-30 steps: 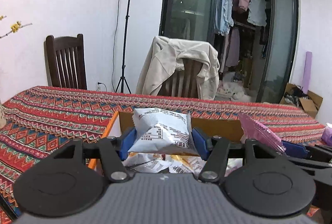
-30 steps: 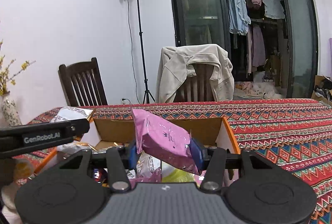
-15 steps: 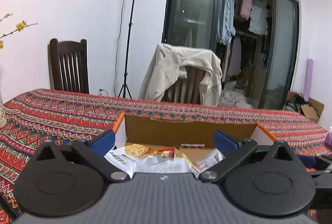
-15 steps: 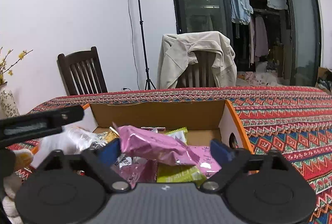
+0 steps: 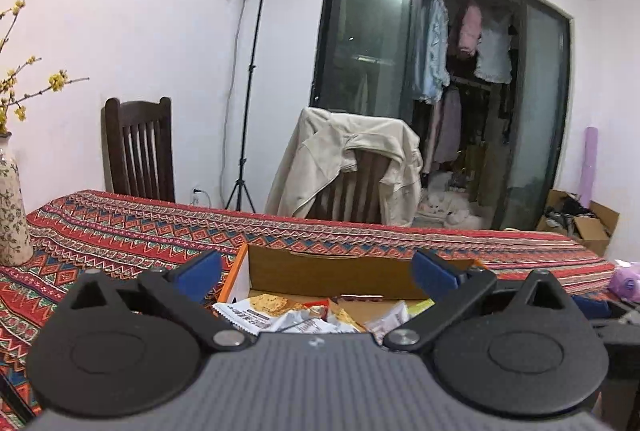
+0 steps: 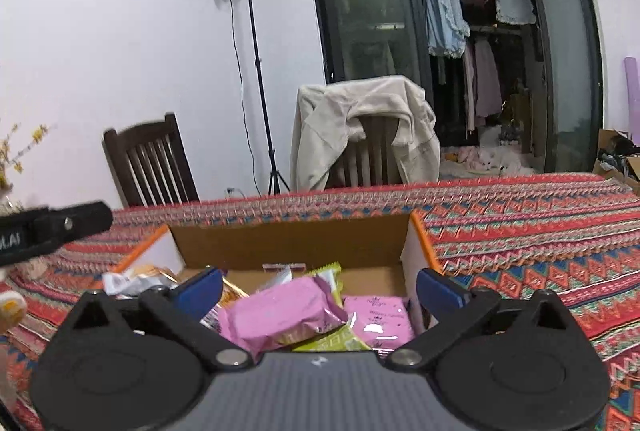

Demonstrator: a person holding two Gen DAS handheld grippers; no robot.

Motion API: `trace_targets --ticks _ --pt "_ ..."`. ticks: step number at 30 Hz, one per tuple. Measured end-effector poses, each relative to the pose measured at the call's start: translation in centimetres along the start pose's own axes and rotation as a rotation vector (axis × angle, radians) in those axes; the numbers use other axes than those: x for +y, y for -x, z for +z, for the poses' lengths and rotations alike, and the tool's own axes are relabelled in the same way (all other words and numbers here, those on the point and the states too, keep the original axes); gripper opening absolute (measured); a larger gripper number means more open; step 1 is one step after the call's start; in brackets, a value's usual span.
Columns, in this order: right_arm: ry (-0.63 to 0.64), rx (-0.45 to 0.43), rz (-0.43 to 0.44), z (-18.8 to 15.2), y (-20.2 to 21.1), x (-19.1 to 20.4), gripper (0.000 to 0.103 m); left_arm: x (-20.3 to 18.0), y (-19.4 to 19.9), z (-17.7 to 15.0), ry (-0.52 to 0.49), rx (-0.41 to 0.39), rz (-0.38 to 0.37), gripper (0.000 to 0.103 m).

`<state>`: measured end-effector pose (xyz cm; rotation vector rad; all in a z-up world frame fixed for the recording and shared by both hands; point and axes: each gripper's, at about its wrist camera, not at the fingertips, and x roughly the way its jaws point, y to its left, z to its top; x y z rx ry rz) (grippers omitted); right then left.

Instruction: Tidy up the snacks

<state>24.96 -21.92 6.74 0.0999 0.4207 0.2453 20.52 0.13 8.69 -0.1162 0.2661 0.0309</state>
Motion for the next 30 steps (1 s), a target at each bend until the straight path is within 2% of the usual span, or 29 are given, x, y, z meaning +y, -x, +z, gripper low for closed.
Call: trace_targets --ticks 4,9,18,24,30 --pt "0.018 -0.034 0.016 -0.1 3.7 0.1 0.103 0.0 3.3 -0.3 -0.033 -0.01 -0.034 0.103" --pt "0.055 -0.048 0.035 -1.9 8.0 0.4 0.103 0.4 7.4 -2.0 -0.068 -0.01 -0.066 0.103" --pt "0.044 0.017 0.067 -7.2 12.1 0.9 0.103 1.7 12.0 -6.7 -0.102 0.022 -0.074 0.103" --pt "0.052 0.069 0.078 -10.0 13.1 1.5 0.103 2.9 13.0 -9.4 -0.088 0.095 -0.076 0.103" --pt "0.047 0.092 0.078 -11.0 13.7 1.4 0.103 3.6 13.1 -10.4 -0.073 0.118 -0.062 0.103"
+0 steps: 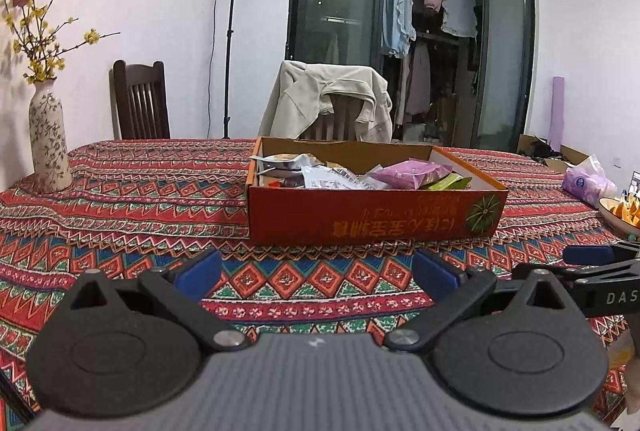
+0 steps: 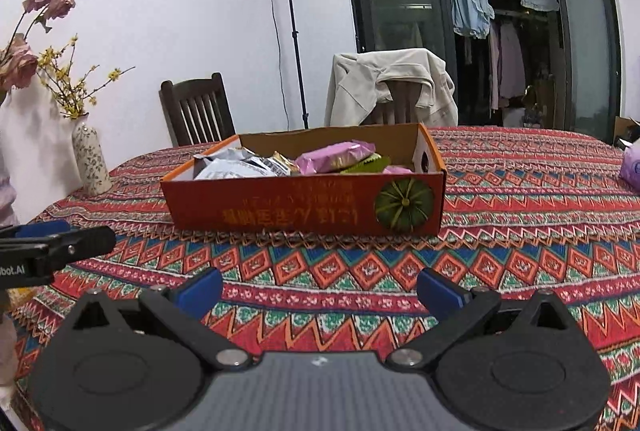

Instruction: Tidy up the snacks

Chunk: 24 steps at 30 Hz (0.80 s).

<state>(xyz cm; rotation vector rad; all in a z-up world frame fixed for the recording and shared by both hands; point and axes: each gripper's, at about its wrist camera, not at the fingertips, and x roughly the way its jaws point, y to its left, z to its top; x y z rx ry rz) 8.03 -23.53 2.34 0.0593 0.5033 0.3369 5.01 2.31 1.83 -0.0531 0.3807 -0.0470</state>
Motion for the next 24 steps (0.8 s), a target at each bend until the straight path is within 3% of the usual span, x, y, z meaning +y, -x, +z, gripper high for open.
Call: trace_targets --ticks 24 --pt "0.007 -0.008 0.005 -0.11 0.65 0.32 0.103 -0.18 0.54 -0.42 0.005 0.001 -0.017 0.103"
